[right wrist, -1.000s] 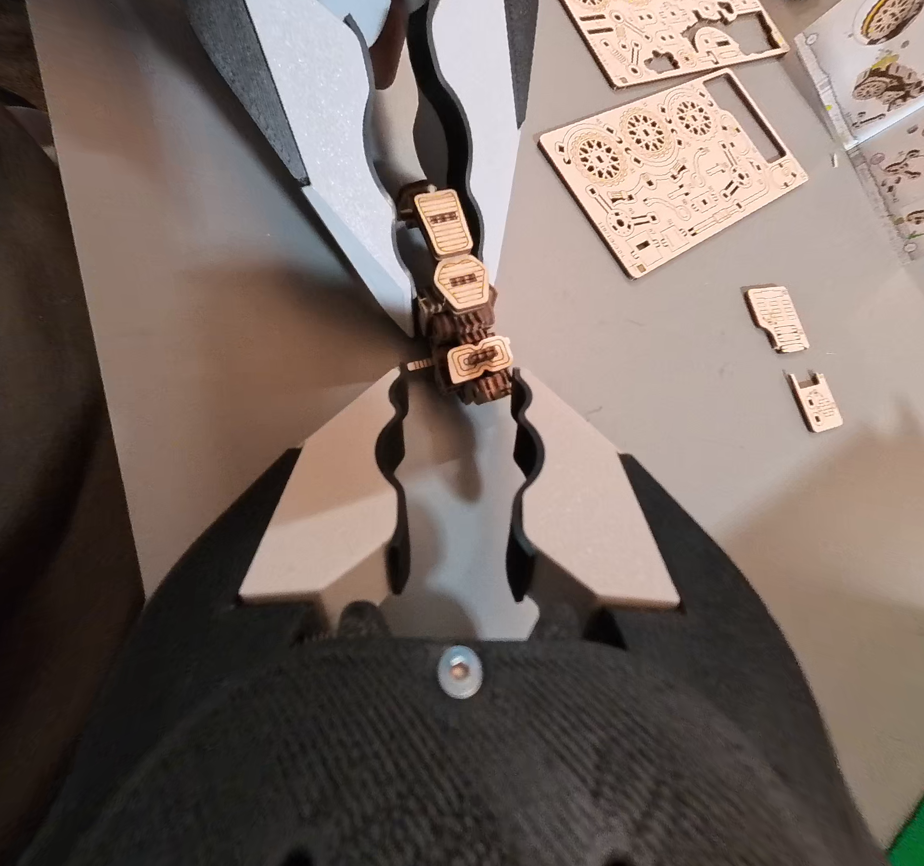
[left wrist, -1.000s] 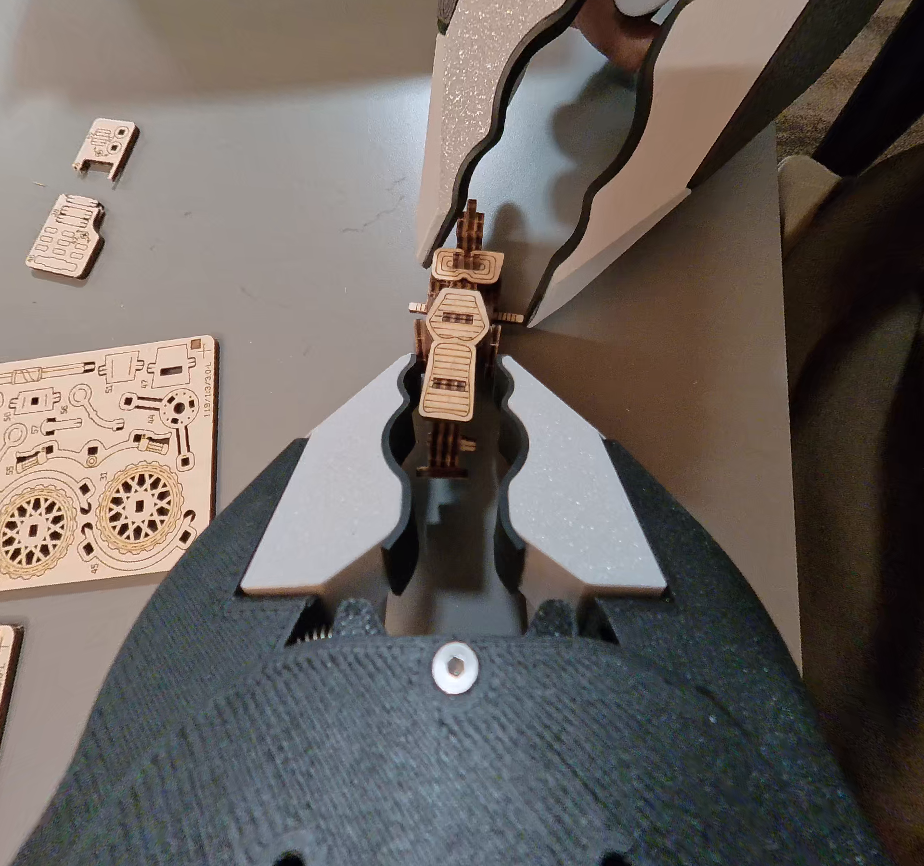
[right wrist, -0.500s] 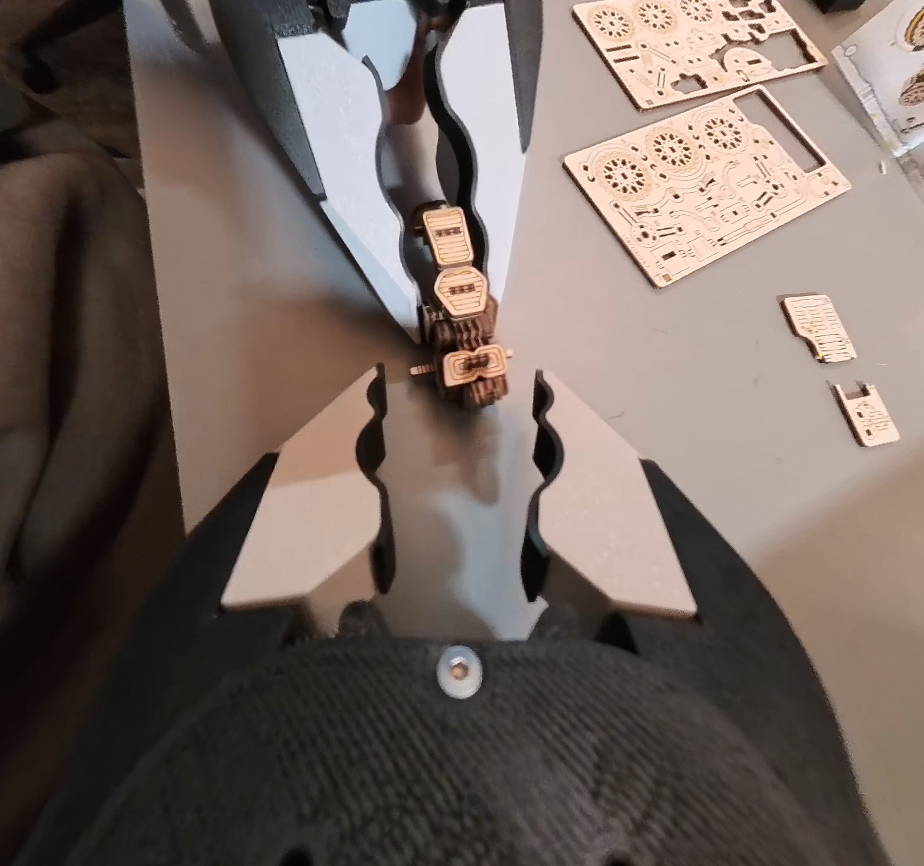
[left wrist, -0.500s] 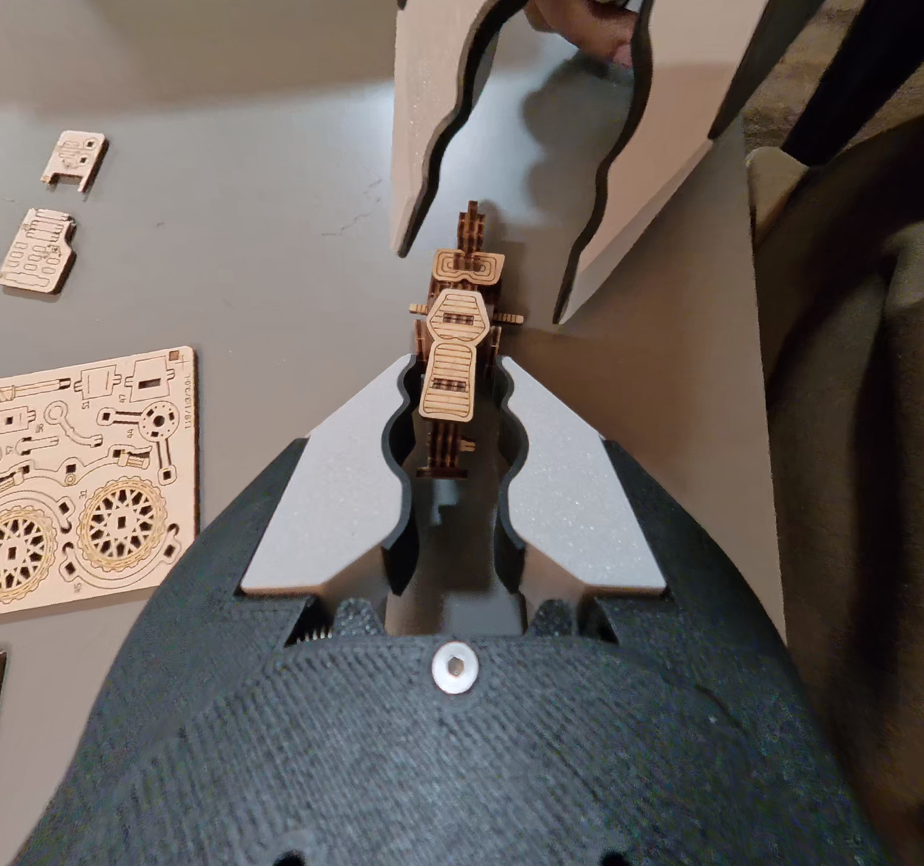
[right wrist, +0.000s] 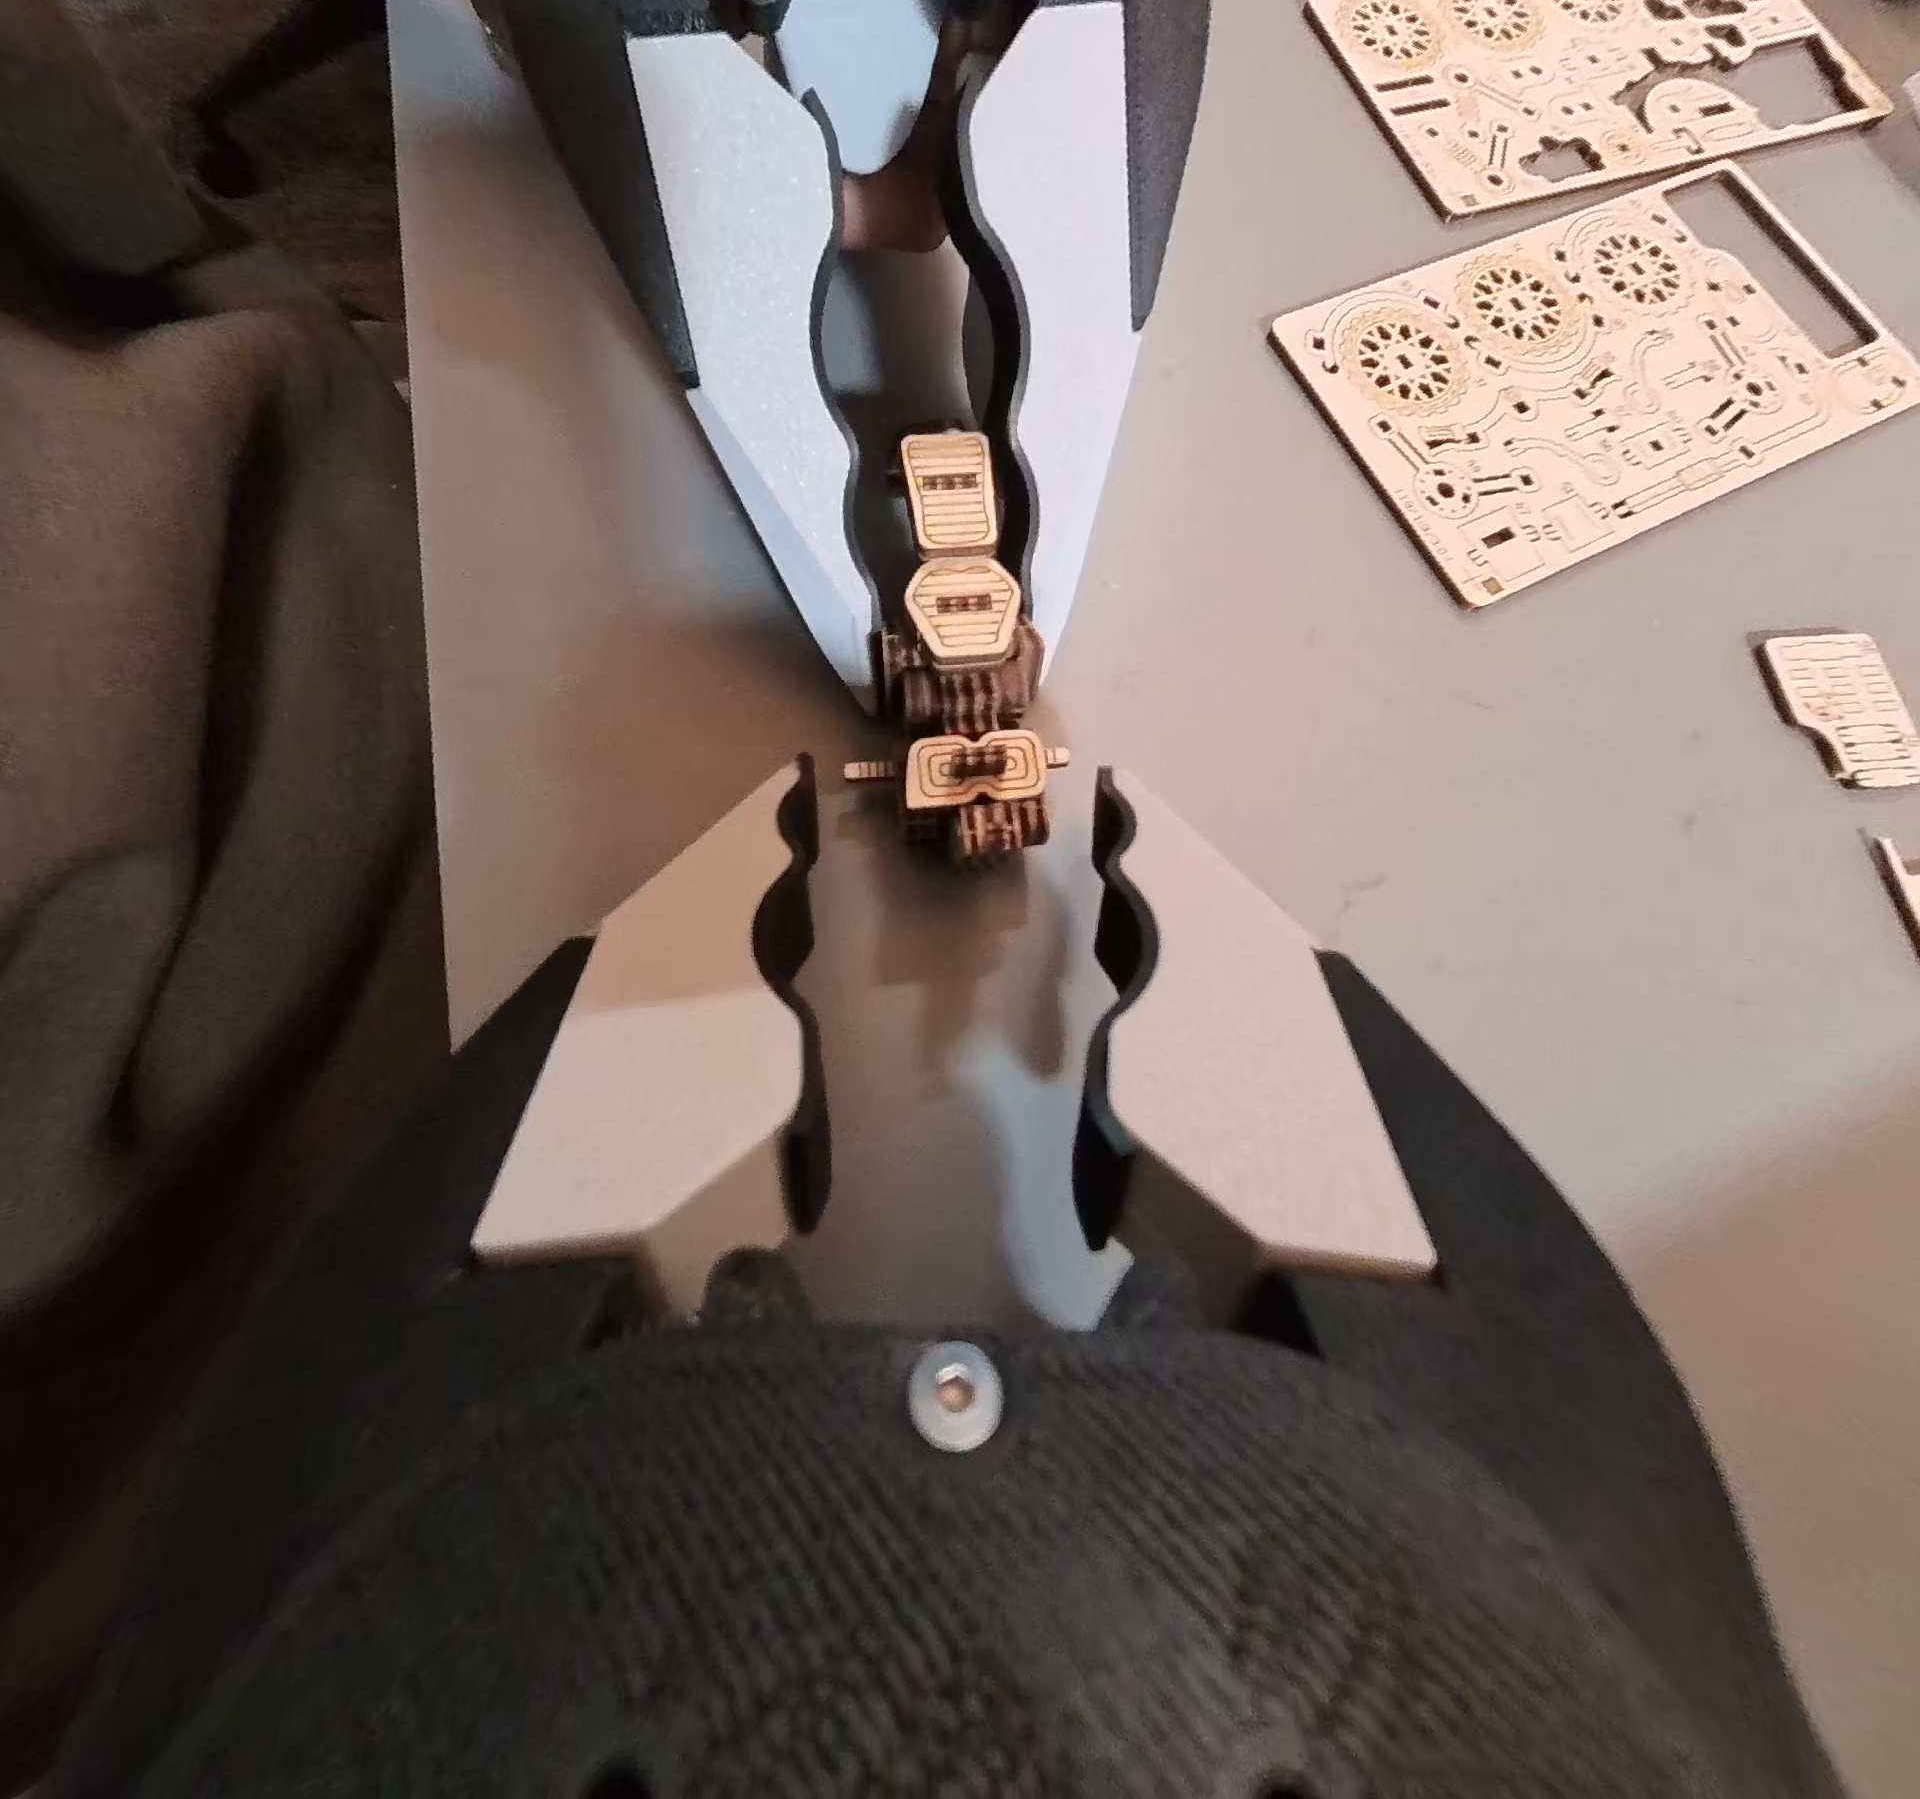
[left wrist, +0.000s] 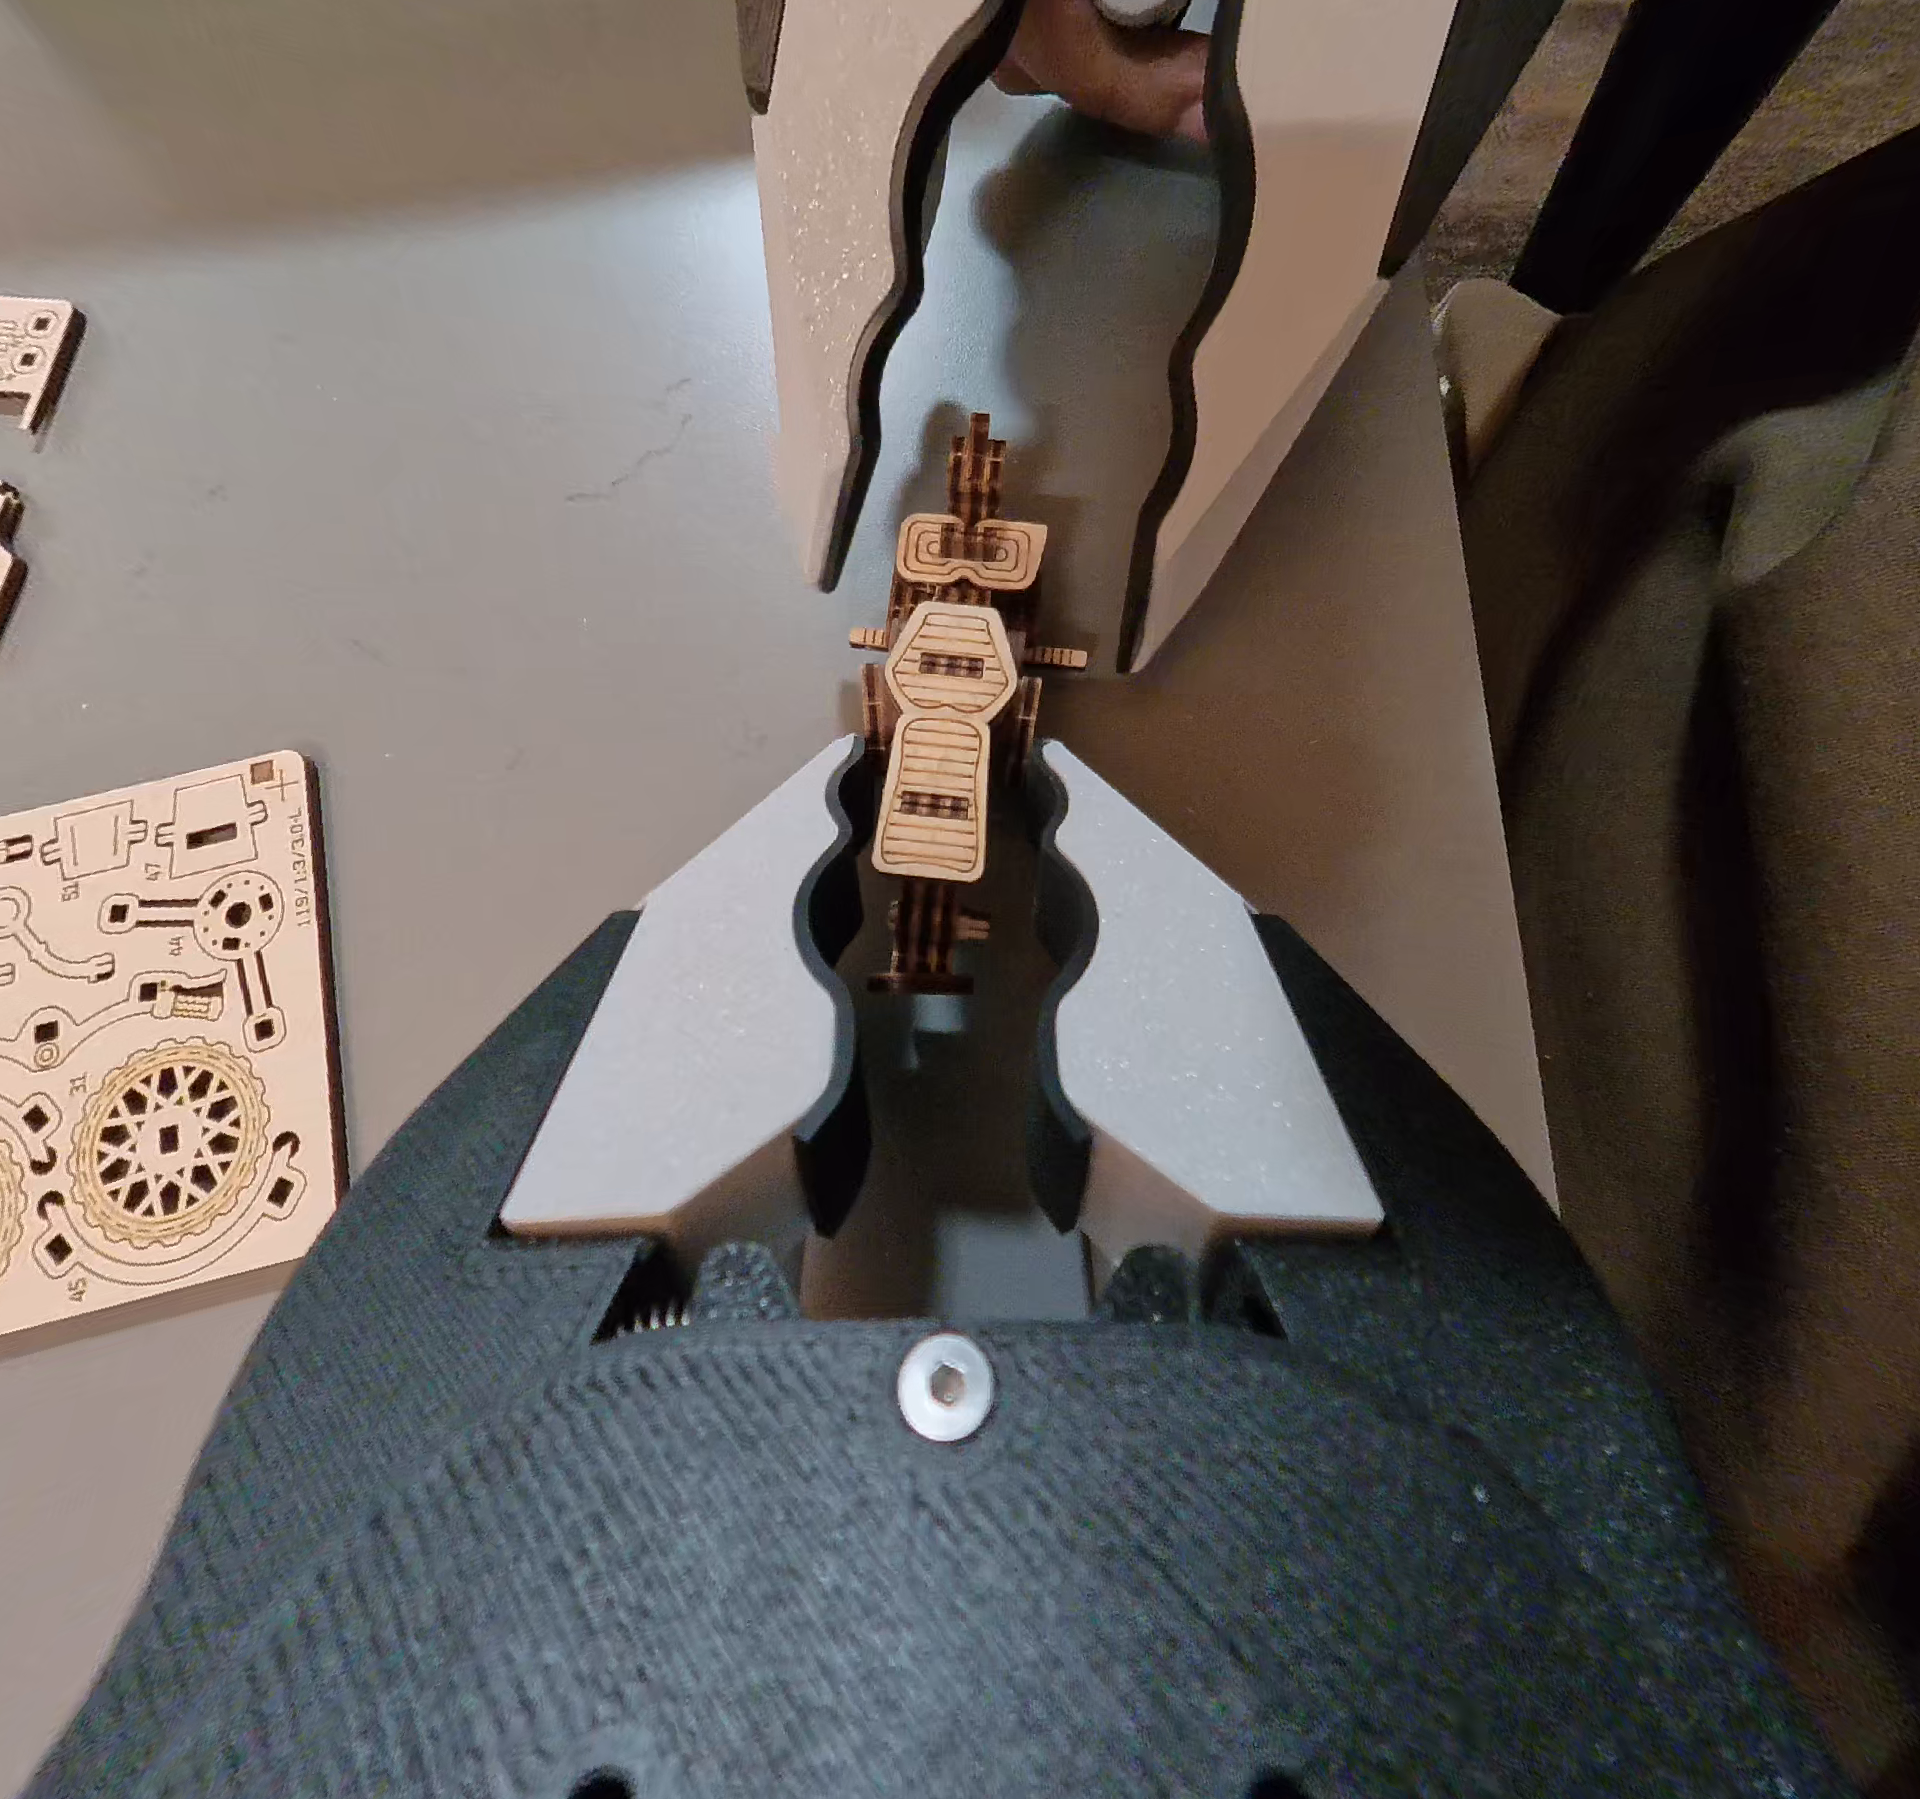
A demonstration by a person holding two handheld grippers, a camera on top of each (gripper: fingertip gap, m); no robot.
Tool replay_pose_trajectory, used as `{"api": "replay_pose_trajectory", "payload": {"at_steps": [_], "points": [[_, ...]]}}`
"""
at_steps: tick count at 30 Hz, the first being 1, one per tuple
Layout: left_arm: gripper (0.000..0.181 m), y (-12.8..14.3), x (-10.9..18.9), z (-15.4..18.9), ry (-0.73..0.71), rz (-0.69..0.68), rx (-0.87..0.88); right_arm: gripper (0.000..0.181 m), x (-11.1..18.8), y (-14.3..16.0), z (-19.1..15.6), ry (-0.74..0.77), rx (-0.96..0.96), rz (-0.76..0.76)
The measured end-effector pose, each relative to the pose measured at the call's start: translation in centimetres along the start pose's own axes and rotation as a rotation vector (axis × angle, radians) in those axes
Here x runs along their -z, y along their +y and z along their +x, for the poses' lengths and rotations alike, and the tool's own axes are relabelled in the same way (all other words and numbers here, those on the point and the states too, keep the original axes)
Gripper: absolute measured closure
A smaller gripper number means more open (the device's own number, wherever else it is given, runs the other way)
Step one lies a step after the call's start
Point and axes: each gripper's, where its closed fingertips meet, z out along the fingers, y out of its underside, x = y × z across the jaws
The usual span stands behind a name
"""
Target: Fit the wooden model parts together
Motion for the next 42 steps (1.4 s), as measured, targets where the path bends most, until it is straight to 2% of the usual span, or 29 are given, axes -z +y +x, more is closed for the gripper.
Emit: {"api": "replay_pose_trajectory", "payload": {"at_steps": [8,31,34,36,38,42], "points": [[0.152,0.0,0.0,0.08,-0.001,0.0,-0.009,0.139,0.36,-0.32,-0.37,-0.045,-0.021,0.033],[0.152,0.0,0.01,0.11,-0.001,0.0,-0.013,0.146,0.0,-0.05,-0.34,-0.043,-0.008,0.011],[0.152,0.01,0.01,0.11,-0.001,-0.001,-0.013,0.145,0.02,-0.06,-0.37,-0.049,-0.016,0.016],[0.152,0.01,0.01,0.11,0.0,-0.001,-0.012,0.135,-0.07,-0.06,-0.58,-0.062,-0.022,0.016],[0.152,0.01,0.01,0.1,-0.001,-0.001,-0.013,0.134,-0.24,0.14,-0.64,-0.062,-0.02,0.002],[0.152,0.01,0.01,0.12,-0.001,-0.001,-0.013,0.144,-0.23,0.22,-0.36,-0.037,0.001,-0.008]]}}
